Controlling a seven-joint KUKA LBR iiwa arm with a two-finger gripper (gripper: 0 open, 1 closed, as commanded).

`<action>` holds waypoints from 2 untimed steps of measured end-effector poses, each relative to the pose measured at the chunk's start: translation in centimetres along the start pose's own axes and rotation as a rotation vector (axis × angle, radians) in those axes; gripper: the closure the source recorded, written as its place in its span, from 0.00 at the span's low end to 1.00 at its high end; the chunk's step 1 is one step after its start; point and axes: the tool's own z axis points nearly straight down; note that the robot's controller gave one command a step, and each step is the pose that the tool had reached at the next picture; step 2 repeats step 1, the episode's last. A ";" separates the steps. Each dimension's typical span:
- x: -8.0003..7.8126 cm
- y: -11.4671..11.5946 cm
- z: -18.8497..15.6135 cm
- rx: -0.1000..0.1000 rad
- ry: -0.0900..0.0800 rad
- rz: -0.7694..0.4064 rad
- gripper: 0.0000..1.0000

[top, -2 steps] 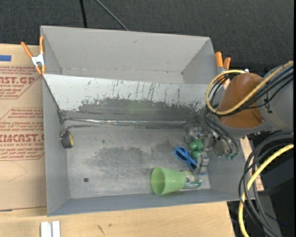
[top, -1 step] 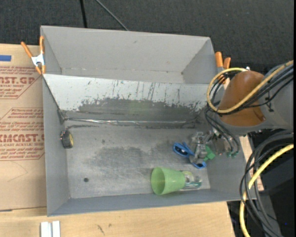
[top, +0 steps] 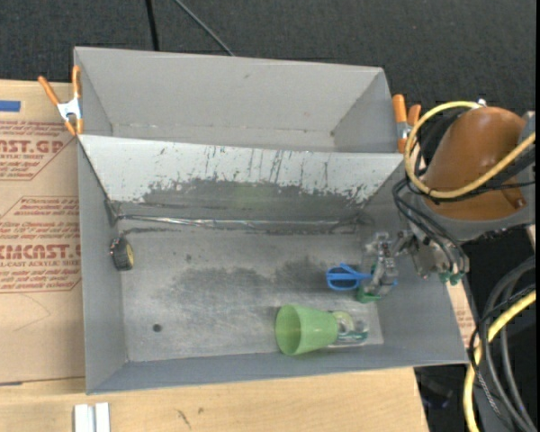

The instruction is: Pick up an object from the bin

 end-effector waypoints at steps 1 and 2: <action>-1.7 0.5 -4.9 0.000 -0.002 -0.036 1.00; -1.7 0.5 -4.9 0.000 -0.002 -0.036 1.00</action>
Offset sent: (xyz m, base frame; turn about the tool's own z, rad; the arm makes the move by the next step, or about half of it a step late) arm 0.0144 0.0056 0.0458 -0.0360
